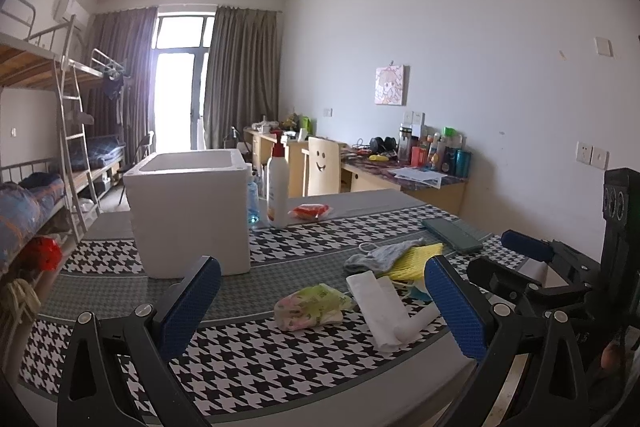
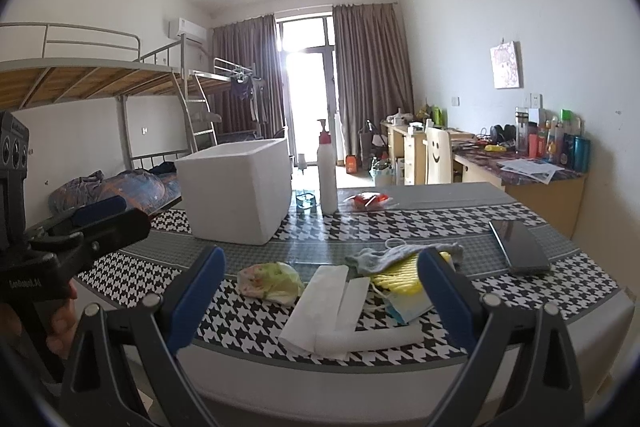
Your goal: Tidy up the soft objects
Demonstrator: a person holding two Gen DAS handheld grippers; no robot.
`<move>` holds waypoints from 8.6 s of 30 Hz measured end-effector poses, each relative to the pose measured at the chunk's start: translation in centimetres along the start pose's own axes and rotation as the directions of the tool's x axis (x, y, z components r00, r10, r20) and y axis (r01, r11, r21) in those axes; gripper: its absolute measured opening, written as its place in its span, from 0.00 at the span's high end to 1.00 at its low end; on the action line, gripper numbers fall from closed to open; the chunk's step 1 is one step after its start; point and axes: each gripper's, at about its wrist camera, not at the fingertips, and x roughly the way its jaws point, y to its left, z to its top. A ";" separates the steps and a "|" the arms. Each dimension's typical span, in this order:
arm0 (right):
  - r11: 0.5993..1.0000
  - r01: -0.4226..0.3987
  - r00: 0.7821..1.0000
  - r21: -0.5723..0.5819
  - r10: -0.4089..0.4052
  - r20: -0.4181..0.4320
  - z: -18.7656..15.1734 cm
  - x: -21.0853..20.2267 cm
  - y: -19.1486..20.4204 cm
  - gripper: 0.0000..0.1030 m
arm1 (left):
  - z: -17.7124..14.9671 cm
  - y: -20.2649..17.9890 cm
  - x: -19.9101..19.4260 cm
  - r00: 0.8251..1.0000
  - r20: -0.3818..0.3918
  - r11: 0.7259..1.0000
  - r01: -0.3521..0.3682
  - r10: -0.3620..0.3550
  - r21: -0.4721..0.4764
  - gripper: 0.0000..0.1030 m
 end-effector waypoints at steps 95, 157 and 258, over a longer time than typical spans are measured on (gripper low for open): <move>0.994 -0.059 0.941 0.095 0.088 -0.328 -2.8 9.0 -3.3 0.04 | -4.1 1.2 17.4 0.840 -0.539 0.935 0.231 -0.053 0.268 0.37; 0.999 0.033 0.800 -0.008 -0.031 -0.600 -3.5 15.1 -1.9 0.91 | -2.2 6.2 10.5 0.937 -0.343 0.997 0.074 -0.067 0.008 0.70; 0.987 -0.159 0.979 -0.020 0.155 -0.131 14.6 15.8 2.0 0.94 | 13.6 10.8 11.2 0.975 -0.060 0.977 -0.213 0.213 0.010 0.70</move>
